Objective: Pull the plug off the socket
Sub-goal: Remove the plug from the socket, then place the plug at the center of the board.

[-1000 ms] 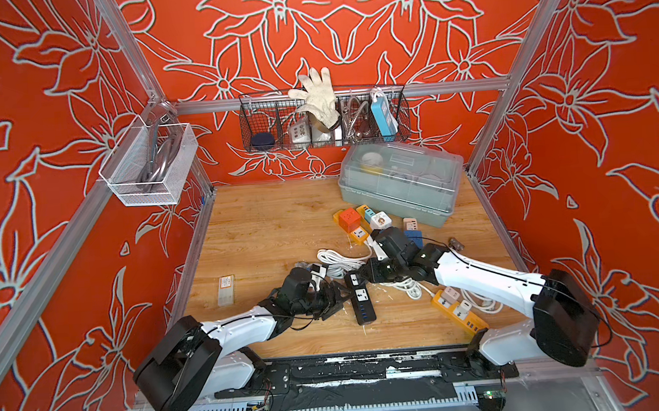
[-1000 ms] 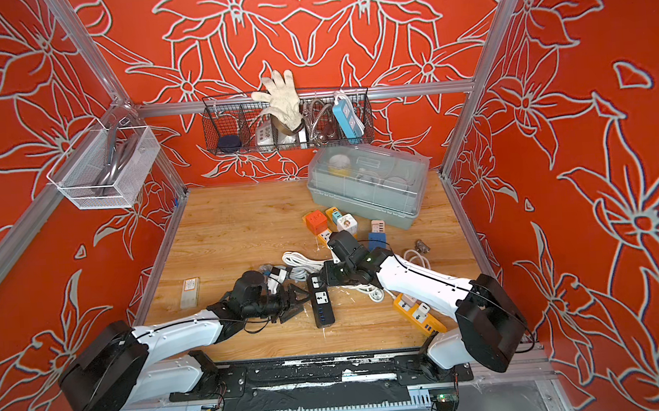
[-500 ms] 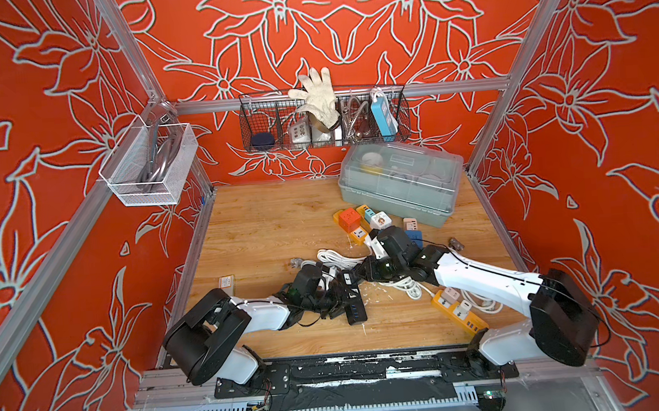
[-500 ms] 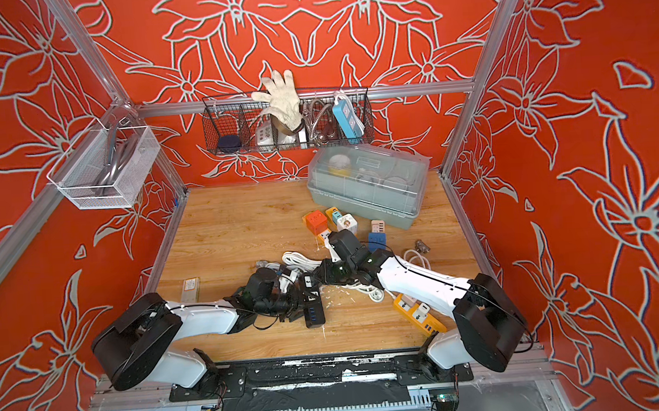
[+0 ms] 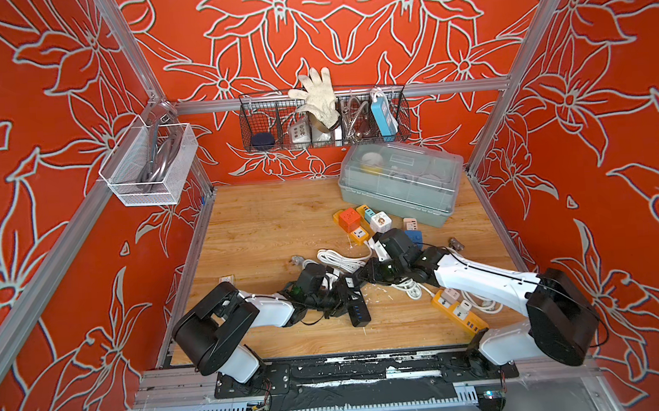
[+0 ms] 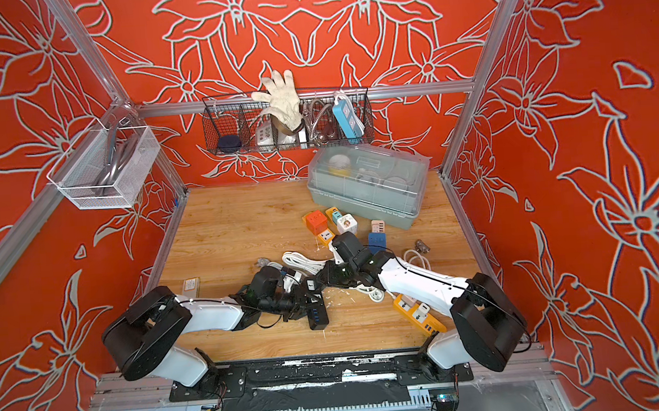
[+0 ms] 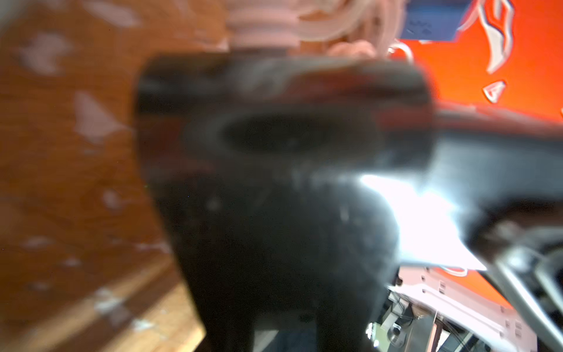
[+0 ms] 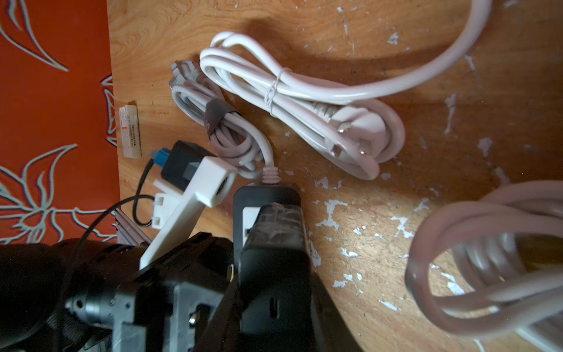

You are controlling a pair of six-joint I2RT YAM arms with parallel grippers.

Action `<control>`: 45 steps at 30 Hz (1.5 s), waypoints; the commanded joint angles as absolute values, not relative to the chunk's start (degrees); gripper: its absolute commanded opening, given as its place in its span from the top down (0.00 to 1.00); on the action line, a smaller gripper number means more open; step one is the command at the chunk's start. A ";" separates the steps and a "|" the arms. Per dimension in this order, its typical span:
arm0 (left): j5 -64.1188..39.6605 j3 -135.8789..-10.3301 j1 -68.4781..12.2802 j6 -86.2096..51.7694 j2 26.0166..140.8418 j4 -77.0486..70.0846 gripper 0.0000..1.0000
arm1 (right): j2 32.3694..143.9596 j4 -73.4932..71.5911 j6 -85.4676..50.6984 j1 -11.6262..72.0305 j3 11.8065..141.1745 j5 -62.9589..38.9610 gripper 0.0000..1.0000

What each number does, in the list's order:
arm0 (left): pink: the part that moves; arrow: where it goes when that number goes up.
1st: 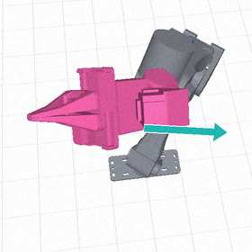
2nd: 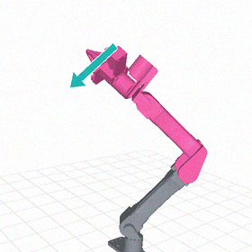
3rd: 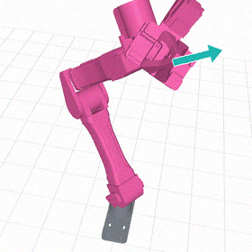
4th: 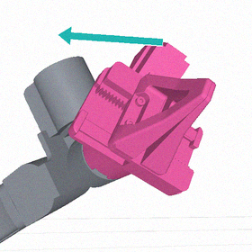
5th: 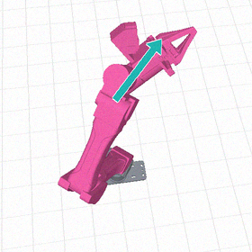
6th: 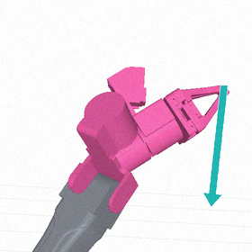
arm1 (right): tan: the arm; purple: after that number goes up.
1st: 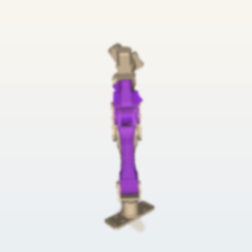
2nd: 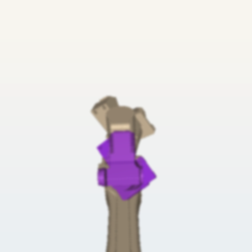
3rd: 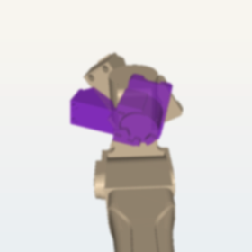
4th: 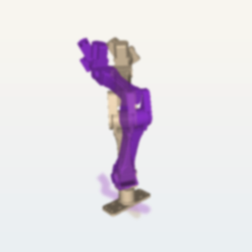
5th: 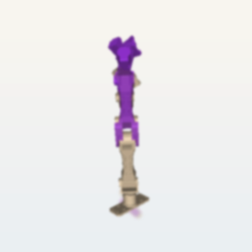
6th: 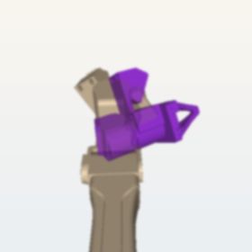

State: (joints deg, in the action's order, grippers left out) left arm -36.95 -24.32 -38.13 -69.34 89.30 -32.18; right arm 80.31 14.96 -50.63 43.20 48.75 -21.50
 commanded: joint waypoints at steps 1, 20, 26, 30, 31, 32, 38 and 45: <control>-35.36 -24.37 -37.02 -71.72 92.91 -24.45 0.87 | 79.27 20.04 -47.97 40.25 55.54 -23.03 0.88; -22.84 -35.51 -36.39 -51.43 83.06 14.02 0.29 | 56.97 23.97 -41.35 33.89 45.55 -17.08 0.87; -10.30 -38.24 -35.73 -45.19 62.08 28.89 0.26 | 54.67 13.40 -45.10 33.83 40.93 -24.24 0.86; -5.88 -37.88 -34.26 -43.83 47.17 32.42 0.17 | 58.04 -4.85 -54.50 33.96 35.07 -33.02 0.85; -4.45 -38.04 -33.78 -43.94 44.21 33.88 0.14 | 59.87 -8.09 -55.93 34.10 34.73 -34.57 0.85; -3.55 -38.21 -33.23 -44.08 41.76 34.91 0.13 | 61.56 -10.06 -56.79 34.55 34.84 -35.39 0.85; 1.73 -43.33 -31.63 -43.97 34.10 43.76 0.11 | 74.01 -15.92 -58.05 40.62 39.43 -34.37 0.82; 6.73 -51.22 -31.56 -41.74 30.45 49.97 0.11 | 96.42 -13.53 -57.01 46.81 58.61 -34.23 0.80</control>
State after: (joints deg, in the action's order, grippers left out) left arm 3.07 -48.69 -31.86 -43.75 31.90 45.60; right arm 91.35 -11.68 -56.99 45.21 51.37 -33.67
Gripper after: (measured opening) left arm 0.887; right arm 0.310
